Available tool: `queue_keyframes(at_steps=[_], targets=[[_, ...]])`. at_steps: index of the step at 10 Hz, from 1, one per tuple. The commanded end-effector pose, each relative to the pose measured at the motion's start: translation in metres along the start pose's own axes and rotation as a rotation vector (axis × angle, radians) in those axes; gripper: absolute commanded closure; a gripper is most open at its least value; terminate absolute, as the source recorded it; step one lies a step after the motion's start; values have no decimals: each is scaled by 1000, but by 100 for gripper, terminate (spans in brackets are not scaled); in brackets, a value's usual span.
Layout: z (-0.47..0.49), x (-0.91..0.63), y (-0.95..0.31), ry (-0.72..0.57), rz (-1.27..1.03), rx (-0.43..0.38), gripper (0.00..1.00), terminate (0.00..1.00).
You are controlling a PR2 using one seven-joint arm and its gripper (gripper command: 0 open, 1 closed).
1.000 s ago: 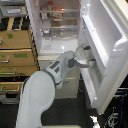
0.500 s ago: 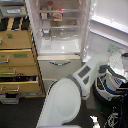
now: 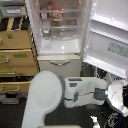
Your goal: Opening the fridge
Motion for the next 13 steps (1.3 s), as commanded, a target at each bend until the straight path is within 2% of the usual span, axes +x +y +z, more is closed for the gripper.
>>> queue_keyframes(at_steps=[1, 6, 10, 13], targets=[[-90, -494, 44, -2, 621, 24, 0, 0], [-99, -700, 30, -78, 1090, 93, 0, 0], [-131, -817, -57, -48, 1411, 183, 0, 0], [-159, -832, -111, -40, 1475, 157, 0, 0]])
